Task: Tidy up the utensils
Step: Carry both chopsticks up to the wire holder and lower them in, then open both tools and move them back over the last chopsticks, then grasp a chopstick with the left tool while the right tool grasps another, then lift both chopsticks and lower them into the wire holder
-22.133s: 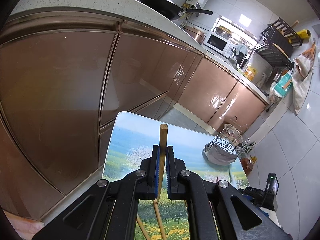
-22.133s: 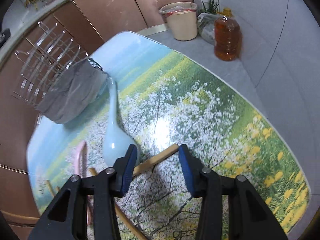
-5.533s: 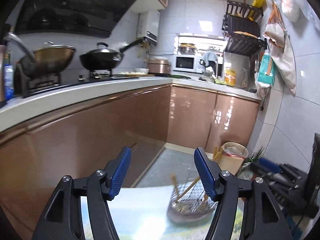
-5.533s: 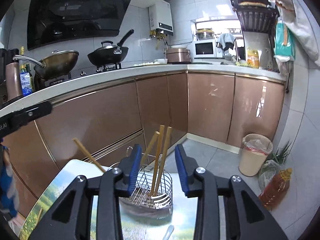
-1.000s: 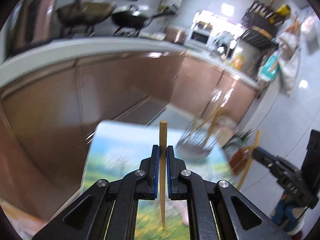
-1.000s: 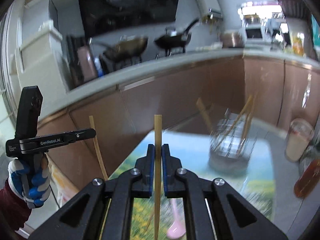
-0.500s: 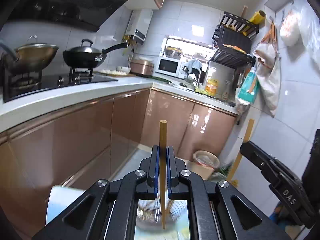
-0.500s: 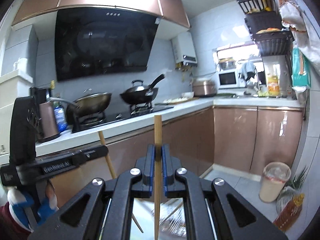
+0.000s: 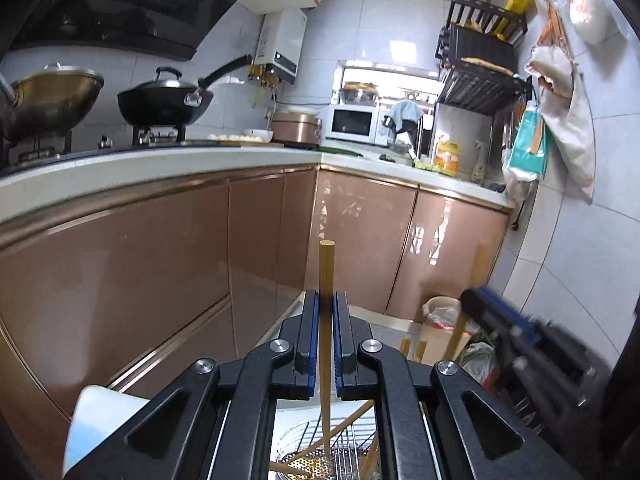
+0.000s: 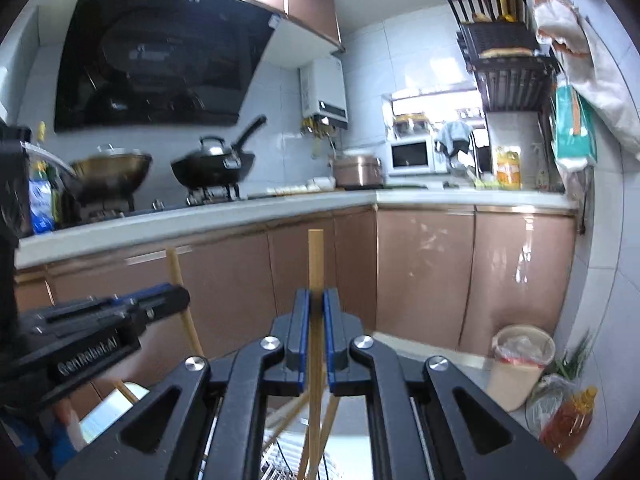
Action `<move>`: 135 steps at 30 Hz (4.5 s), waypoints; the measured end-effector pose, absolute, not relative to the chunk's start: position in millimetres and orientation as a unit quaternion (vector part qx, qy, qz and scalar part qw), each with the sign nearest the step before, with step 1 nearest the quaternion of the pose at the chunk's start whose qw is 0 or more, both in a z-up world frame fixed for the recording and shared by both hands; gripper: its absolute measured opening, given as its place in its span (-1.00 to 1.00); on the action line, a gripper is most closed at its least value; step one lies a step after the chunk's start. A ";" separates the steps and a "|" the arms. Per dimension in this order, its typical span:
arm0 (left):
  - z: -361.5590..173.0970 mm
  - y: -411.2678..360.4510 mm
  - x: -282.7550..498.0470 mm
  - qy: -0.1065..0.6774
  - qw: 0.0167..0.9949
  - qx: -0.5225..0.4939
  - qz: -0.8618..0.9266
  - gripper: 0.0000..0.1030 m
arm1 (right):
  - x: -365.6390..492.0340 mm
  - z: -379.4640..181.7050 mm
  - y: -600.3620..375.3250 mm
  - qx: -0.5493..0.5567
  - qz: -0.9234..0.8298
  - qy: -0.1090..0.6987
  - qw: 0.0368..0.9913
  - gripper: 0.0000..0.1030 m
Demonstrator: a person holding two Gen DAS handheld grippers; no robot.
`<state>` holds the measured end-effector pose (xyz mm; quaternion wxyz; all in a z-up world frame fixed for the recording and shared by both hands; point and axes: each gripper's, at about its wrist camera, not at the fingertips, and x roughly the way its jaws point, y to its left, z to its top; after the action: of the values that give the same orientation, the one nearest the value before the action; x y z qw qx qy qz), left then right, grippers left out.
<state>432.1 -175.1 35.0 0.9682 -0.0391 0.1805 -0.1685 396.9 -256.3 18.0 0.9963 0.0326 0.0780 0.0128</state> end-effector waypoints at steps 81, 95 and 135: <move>-171.9 72.2 314.8 0.607 0.791 -0.065 -0.019 0.00 | 379.4 -161.3 -22.2 -0.056 0.193 0.561 0.803 -0.43; -185.2 67.1 325.3 0.633 0.772 -0.057 -0.020 -0.59 | 398.7 -202.9 -10.2 -0.084 0.193 0.587 0.782 -0.85; 7.0 27.4 246.4 0.356 0.914 -0.116 -0.158 -0.89 | 225.2 -3.8 -163.8 0.104 0.219 0.264 0.933 -0.88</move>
<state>246.4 27.4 7.0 0.9138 -0.1165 0.3557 -0.1580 225.2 -163.8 -3.8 0.9334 0.1040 0.2644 0.2191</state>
